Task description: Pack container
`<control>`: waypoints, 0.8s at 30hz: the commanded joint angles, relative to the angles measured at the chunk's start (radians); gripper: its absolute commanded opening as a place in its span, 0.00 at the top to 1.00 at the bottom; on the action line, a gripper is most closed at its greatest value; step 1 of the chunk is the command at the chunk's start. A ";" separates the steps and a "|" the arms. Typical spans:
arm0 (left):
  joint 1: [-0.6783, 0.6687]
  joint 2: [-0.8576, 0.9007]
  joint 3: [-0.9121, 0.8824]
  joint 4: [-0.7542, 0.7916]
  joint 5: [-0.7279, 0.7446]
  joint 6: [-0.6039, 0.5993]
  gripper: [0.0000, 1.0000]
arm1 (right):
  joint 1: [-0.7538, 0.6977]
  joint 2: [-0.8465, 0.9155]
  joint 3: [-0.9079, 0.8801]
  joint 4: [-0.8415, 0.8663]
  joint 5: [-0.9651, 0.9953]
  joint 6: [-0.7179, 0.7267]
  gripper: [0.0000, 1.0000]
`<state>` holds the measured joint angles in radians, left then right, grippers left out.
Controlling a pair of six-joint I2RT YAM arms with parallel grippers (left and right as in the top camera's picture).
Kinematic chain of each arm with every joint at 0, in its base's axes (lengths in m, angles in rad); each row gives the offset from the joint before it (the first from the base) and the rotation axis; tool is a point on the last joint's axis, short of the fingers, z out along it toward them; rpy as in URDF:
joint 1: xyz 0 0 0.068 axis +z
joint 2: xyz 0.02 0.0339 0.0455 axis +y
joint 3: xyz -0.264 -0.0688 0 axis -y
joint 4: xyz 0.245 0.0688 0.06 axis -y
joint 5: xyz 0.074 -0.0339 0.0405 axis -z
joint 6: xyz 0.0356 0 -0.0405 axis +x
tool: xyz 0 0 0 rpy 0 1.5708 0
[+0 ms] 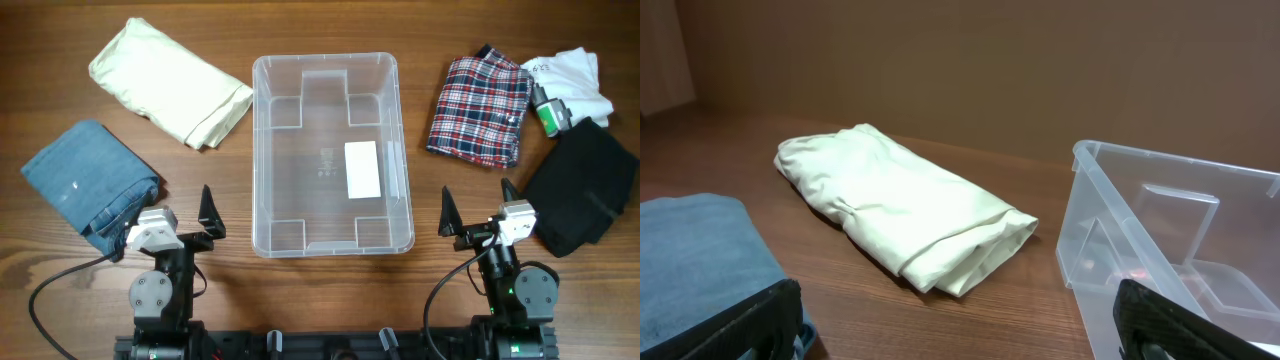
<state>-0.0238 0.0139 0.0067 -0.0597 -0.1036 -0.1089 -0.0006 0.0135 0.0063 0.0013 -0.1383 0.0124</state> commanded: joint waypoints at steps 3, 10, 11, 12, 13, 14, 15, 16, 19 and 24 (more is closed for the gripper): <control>0.008 -0.009 -0.001 -0.004 0.009 0.019 0.00 | 0.002 -0.004 0.002 0.006 -0.017 -0.011 0.00; 0.008 -0.009 -0.001 0.003 0.010 0.019 0.00 | 0.002 -0.004 0.002 0.006 -0.017 -0.010 0.00; 0.008 -0.009 -0.001 -0.004 0.008 0.020 0.00 | 0.002 -0.004 0.002 0.005 -0.017 -0.010 0.00; 0.009 -0.008 -0.001 -0.003 0.008 0.020 0.00 | 0.001 -0.003 0.002 0.005 -0.017 -0.009 0.00; 0.009 -0.008 -0.001 -0.001 0.004 0.020 0.00 | 0.002 -0.003 0.002 0.006 -0.020 0.001 0.00; 0.009 -0.008 -0.001 0.000 0.004 0.020 0.00 | 0.001 -0.003 0.002 0.006 -0.019 0.048 0.00; 0.009 -0.008 -0.001 0.000 0.005 0.019 0.00 | 0.001 -0.002 0.003 0.004 -0.012 0.096 0.00; 0.009 -0.008 -0.001 0.010 0.009 0.018 0.00 | 0.001 0.000 0.007 -0.003 -0.012 0.110 0.00; 0.009 -0.008 0.006 0.024 0.016 -0.080 0.00 | 0.001 0.022 0.072 -0.080 0.090 0.111 0.00; 0.009 0.026 0.175 -0.140 0.016 -0.204 0.00 | 0.001 0.219 0.348 -0.283 0.191 0.122 0.00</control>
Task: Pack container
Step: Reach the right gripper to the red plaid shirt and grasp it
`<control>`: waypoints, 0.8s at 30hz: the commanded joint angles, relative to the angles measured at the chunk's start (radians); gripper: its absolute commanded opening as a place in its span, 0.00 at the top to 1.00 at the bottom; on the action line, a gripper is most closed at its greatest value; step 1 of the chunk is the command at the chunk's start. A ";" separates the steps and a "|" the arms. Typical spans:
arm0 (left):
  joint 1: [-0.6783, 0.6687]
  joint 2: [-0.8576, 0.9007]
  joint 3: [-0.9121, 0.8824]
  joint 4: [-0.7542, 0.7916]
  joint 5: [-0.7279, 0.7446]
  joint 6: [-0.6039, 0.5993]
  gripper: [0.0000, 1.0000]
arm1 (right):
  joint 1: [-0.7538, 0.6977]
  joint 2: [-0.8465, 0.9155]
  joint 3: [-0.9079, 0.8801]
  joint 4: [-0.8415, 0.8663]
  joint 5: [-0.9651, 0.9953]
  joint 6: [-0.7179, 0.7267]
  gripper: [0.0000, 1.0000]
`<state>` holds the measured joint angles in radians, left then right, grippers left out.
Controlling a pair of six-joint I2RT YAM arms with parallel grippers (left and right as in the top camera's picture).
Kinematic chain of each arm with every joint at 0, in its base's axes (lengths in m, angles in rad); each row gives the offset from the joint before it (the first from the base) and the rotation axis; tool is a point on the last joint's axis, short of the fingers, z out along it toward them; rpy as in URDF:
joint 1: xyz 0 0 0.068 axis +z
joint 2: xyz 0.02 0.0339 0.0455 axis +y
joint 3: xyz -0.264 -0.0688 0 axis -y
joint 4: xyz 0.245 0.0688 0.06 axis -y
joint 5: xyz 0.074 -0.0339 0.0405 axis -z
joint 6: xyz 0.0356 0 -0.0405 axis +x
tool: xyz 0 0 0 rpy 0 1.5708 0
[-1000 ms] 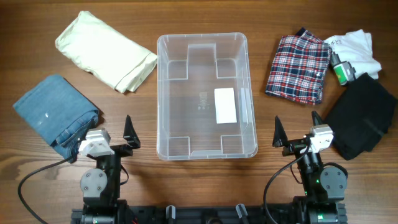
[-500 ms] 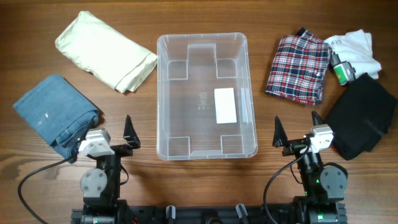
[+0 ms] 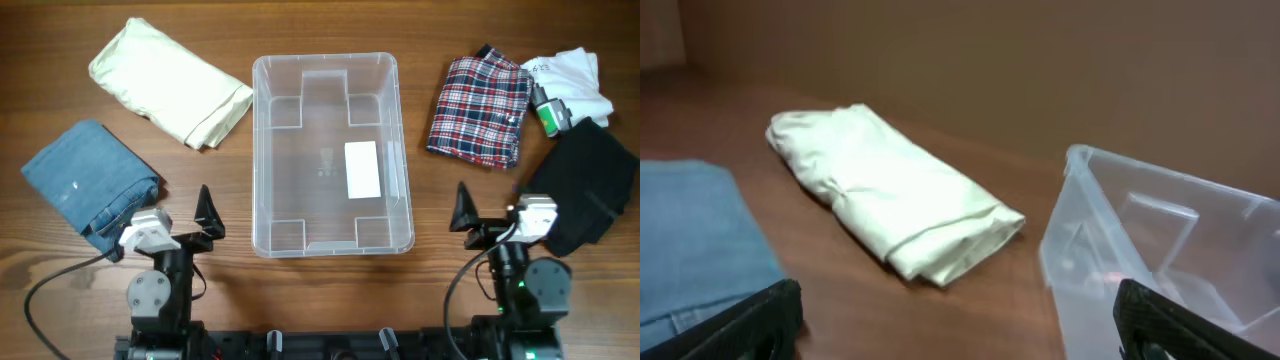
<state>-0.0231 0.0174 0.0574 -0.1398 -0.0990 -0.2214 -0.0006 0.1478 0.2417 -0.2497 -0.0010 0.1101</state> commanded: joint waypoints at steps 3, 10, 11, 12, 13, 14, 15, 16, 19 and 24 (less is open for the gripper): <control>0.008 0.163 0.327 -0.232 0.011 -0.098 0.00 | 0.001 0.373 0.362 -0.171 0.052 0.020 0.00; 0.008 0.700 0.880 -0.627 0.013 -0.098 0.00 | -0.217 1.242 1.188 -0.737 -0.203 -0.090 0.00; 0.008 0.764 0.959 -0.698 0.012 -0.097 0.00 | -0.247 1.318 1.253 -0.764 -0.210 -0.103 0.00; 0.008 0.813 1.015 -0.746 0.012 -0.097 0.00 | -0.274 1.379 1.292 -0.771 -0.209 -0.119 0.00; 0.008 0.869 1.086 -0.802 0.012 -0.097 0.00 | -0.301 1.436 1.305 -0.747 -0.208 -0.127 0.00; 0.008 0.903 1.131 -0.833 0.012 -0.097 0.00 | -0.327 1.491 1.305 -0.729 -0.209 -0.130 0.00; 0.008 0.923 1.159 -0.850 0.012 -0.097 0.00 | -0.343 1.536 1.305 -0.724 -0.211 -0.136 0.00; 0.008 0.934 1.167 -0.848 0.011 -0.097 0.00 | -0.355 1.611 1.305 -0.723 -0.211 -0.138 0.00; 0.008 0.941 1.167 -0.846 0.011 -0.097 0.00 | -0.361 1.746 1.305 -0.688 -0.261 -0.163 0.00; 0.008 0.941 1.167 -0.849 0.012 -0.098 0.00 | -0.360 1.954 1.305 -0.556 -0.316 -0.163 0.00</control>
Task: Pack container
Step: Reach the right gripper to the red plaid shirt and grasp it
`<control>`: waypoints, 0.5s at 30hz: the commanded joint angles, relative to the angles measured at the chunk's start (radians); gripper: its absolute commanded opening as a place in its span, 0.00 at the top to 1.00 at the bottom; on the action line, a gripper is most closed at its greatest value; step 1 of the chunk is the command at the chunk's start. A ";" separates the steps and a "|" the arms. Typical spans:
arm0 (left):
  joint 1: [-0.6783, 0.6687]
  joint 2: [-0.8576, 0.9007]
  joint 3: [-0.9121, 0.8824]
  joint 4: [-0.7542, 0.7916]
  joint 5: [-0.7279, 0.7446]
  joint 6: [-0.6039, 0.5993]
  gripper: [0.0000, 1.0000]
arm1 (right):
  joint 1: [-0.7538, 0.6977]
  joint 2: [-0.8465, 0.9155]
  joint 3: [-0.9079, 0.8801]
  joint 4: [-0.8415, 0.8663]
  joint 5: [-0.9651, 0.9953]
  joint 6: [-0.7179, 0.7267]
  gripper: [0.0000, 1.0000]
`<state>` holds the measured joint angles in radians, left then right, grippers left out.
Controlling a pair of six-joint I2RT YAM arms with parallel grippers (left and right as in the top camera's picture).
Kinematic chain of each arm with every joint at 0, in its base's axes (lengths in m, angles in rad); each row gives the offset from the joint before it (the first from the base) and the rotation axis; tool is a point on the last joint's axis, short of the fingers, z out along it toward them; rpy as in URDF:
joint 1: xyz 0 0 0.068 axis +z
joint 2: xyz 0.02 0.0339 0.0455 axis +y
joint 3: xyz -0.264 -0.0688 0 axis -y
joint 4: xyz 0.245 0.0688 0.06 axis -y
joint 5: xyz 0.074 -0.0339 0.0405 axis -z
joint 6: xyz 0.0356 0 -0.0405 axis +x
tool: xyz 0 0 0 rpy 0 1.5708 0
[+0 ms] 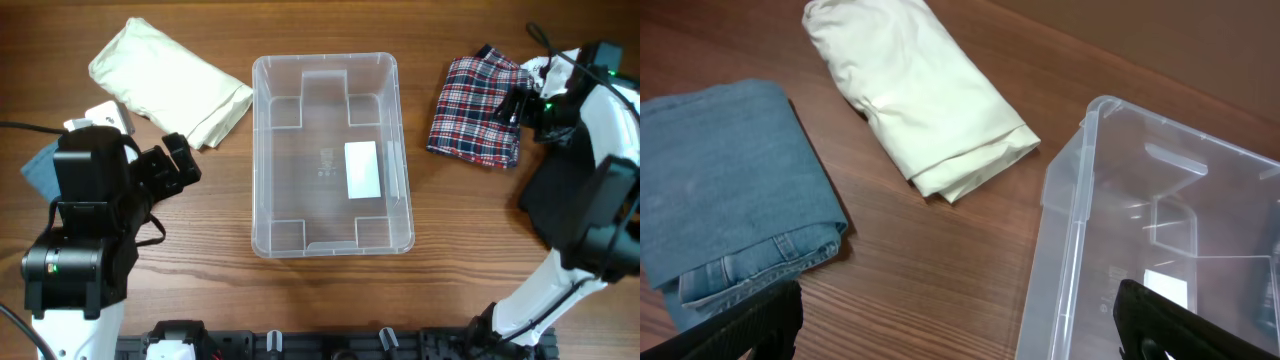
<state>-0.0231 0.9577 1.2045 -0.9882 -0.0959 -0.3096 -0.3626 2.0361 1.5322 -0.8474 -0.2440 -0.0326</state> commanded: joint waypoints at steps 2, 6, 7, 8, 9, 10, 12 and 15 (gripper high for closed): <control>0.008 0.001 0.020 -0.001 0.009 -0.010 0.00 | 0.002 0.107 0.014 0.093 -0.100 -0.020 0.00; 0.008 0.001 0.020 -0.001 0.009 -0.010 0.00 | 0.009 0.156 0.014 0.162 -0.177 -0.021 0.00; 0.008 0.001 0.020 -0.003 0.009 -0.010 0.00 | 0.014 0.161 0.014 0.167 -0.176 -0.020 0.04; 0.008 0.001 0.020 -0.005 0.009 -0.010 0.00 | 0.018 0.165 0.014 0.167 -0.172 -0.020 0.17; 0.008 0.001 0.020 -0.007 0.009 -0.010 0.00 | 0.018 0.166 0.014 0.167 -0.173 -0.017 0.68; 0.008 0.001 0.020 -0.013 0.009 -0.010 0.00 | 0.018 0.165 0.014 0.166 -0.175 -0.014 0.96; 0.008 0.001 0.020 -0.021 0.009 -0.010 0.00 | 0.018 0.158 0.014 0.154 -0.177 0.011 0.96; 0.008 0.001 0.020 -0.026 0.008 -0.010 0.00 | 0.018 0.075 0.020 0.135 -0.177 0.009 0.96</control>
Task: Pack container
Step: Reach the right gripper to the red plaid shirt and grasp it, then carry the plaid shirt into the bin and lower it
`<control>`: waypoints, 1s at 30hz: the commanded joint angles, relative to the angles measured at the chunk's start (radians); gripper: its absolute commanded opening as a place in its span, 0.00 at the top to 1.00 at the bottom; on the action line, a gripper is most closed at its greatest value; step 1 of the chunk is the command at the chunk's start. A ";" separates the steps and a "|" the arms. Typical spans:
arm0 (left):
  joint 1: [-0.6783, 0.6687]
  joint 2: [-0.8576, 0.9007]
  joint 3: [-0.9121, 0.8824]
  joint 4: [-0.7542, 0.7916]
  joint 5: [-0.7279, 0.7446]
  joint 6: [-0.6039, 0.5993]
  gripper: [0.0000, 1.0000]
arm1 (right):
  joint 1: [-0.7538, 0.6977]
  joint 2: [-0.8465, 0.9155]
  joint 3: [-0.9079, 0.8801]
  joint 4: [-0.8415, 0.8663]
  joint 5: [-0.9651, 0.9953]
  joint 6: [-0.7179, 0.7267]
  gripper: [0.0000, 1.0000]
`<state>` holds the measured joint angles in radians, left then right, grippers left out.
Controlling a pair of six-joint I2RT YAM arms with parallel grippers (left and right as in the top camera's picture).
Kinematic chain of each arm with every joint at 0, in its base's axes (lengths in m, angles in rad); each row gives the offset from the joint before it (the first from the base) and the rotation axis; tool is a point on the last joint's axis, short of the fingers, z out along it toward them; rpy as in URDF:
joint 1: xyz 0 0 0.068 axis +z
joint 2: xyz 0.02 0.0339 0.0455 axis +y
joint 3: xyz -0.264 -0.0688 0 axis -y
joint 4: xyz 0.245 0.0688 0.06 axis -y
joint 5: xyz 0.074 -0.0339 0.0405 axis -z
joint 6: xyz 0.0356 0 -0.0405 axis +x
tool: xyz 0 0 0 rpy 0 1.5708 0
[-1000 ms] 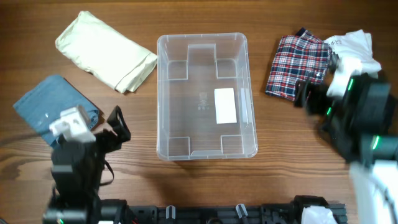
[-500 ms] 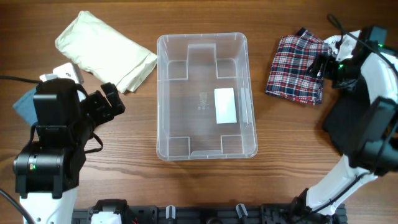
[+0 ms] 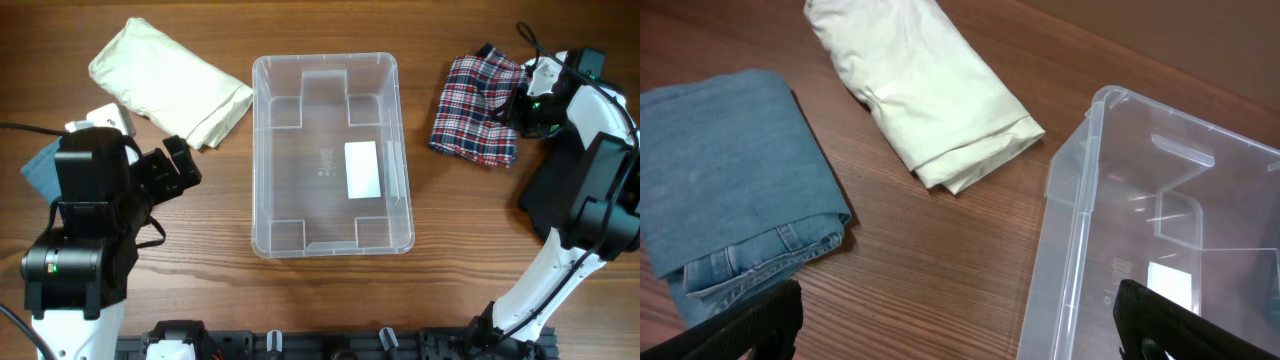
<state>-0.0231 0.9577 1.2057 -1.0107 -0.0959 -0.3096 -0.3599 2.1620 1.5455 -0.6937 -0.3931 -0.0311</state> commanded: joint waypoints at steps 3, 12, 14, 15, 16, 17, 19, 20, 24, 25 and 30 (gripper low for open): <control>0.011 0.001 0.019 -0.004 -0.040 -0.021 0.00 | 0.019 -0.267 0.007 -0.013 -0.053 -0.019 0.96; 0.167 0.014 0.019 -0.018 -0.066 -0.092 0.00 | 0.396 -0.853 0.007 -0.086 -0.071 -0.439 0.96; 0.167 0.014 0.019 -0.019 -0.066 -0.092 0.00 | 0.593 -0.862 0.006 -0.172 -0.059 -0.615 0.96; 0.167 0.014 0.019 -0.019 -0.066 -0.092 0.00 | 0.661 -0.843 0.006 -0.198 -0.031 -0.665 0.96; 0.167 0.014 0.019 -0.020 -0.066 -0.092 0.00 | 0.705 -0.824 0.006 -0.214 -0.012 -0.695 0.96; 0.167 0.014 0.019 -0.021 -0.066 -0.092 0.00 | 0.742 -0.799 0.006 -0.231 -0.006 -0.727 0.96; 0.167 0.014 0.019 -0.036 -0.066 -0.092 0.00 | 0.817 -0.713 0.006 -0.272 -0.007 -0.836 0.96; 0.167 0.014 0.018 -0.042 -0.066 -0.091 0.00 | 0.837 -0.672 0.006 -0.288 -0.008 -0.862 0.96; 0.167 0.014 0.018 -0.046 -0.066 -0.091 0.00 | 0.896 -0.541 0.006 -0.328 -0.010 -0.861 0.96; 0.167 0.014 0.018 -0.045 -0.067 -0.091 0.00 | 0.913 -0.523 0.005 -0.356 -0.012 -0.875 0.96; 0.167 0.023 0.018 -0.045 -0.067 -0.091 0.00 | 0.936 -0.514 0.000 -0.443 -0.007 -0.962 0.96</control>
<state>0.1379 0.9699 1.2057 -1.0554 -0.1528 -0.3878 0.5728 1.6505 1.5414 -1.1259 -0.3798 -0.9287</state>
